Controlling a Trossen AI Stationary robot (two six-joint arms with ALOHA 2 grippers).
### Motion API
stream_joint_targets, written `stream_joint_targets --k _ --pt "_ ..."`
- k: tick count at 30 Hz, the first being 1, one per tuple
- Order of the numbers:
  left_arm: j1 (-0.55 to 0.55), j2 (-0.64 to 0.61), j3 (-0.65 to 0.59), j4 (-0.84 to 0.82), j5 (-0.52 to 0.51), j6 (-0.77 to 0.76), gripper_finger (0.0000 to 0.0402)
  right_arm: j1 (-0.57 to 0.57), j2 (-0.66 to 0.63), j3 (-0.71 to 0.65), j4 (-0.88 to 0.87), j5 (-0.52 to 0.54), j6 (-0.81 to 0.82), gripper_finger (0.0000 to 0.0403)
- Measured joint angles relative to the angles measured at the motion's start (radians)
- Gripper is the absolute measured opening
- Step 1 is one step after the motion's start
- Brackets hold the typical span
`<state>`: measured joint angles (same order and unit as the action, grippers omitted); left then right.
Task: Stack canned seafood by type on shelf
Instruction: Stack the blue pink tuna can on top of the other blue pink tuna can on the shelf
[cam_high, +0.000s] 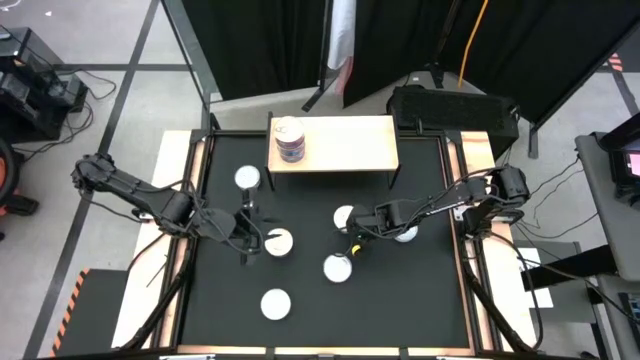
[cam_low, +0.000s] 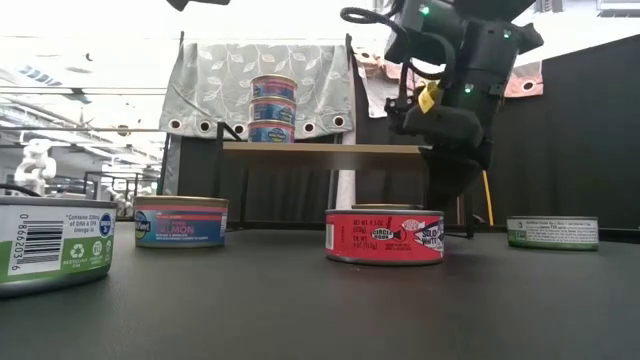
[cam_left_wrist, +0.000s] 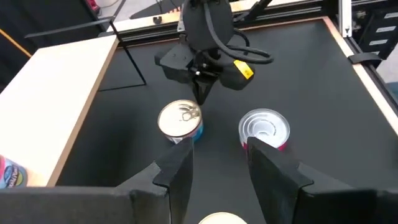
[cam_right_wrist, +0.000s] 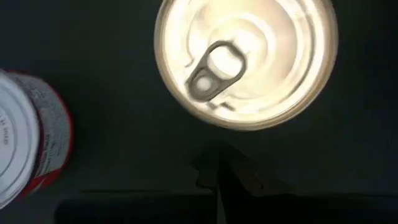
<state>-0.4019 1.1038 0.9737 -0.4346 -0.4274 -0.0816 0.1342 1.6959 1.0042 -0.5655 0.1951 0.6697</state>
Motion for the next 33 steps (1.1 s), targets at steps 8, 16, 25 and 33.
stream_joint_targets --k 8,16,25,33 --pt "-0.007 0.000 0.000 0.003 0.000 -0.016 0.0152 0.028 -0.050 0.001 0.044 0.017 0.024 0.0000" --pt "-0.007 0.000 0.000 0.005 0.000 -0.013 0.0152 -0.015 -0.052 0.001 0.043 0.043 0.010 0.0000" --pt "-0.007 0.000 0.000 -0.001 -0.001 -0.014 0.0152 -0.033 -0.023 0.001 0.037 0.039 0.001 0.0000" --pt "-0.007 0.000 0.000 -0.001 -0.001 -0.014 0.0152 0.012 -0.024 0.003 -0.008 0.048 0.050 0.0000"
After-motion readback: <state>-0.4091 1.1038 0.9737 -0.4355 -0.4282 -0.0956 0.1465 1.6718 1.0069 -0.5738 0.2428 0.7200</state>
